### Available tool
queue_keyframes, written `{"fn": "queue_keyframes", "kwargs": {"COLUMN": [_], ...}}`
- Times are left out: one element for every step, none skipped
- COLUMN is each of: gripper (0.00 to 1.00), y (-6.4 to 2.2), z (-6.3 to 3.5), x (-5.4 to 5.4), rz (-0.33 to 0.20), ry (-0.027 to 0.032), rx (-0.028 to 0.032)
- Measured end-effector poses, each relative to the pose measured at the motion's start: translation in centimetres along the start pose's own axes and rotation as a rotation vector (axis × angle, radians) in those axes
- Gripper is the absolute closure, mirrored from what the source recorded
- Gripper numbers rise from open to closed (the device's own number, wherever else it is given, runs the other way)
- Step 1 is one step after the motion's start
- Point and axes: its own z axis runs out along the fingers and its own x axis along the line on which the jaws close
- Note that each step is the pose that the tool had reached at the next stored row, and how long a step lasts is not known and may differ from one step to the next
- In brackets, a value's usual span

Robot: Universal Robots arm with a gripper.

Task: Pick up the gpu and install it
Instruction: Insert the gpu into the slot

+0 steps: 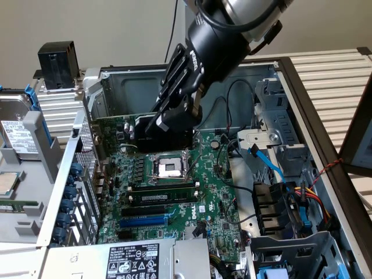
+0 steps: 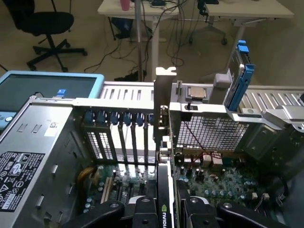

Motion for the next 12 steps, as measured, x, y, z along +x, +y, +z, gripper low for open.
{"fn": "queue_keyframes", "kwargs": {"gripper": [0.73, 0.73, 0.73, 0.73, 0.73, 0.73, 0.73, 0.73, 0.73, 0.73, 0.73, 0.73], "y": [-0.12, -0.22, -0.33, -0.44, -0.54, -0.64, -0.70, -0.75, -0.79, -0.82, -0.87, -0.90], "z": [0.12, 0.23, 0.35, 0.46, 0.57, 0.66, 0.73, 0.78, 0.82, 0.86, 0.91, 0.93], "x": [0.00, 0.00, 0.00, 0.00, 0.00, -0.01, -0.01, -0.03, -0.07, -0.08, -0.10, -0.14], "rz": [-0.001, -0.002, -0.003, -0.004, -0.004, -0.005, -0.005, -0.004, -0.002, 0.000, 0.003, 0.010], "ry": [0.0013, 0.0025, 0.0033, 0.0040, 0.0046, 0.0048, 0.0052, 0.0060, 0.0075, 0.0102, 0.0142, 0.0219], "rx": [-0.0007, -0.0019, -0.0032, -0.0045, -0.0060, -0.0082, -0.0116, -0.0157, -0.0206, -0.0241, -0.0257, -0.0265]}}
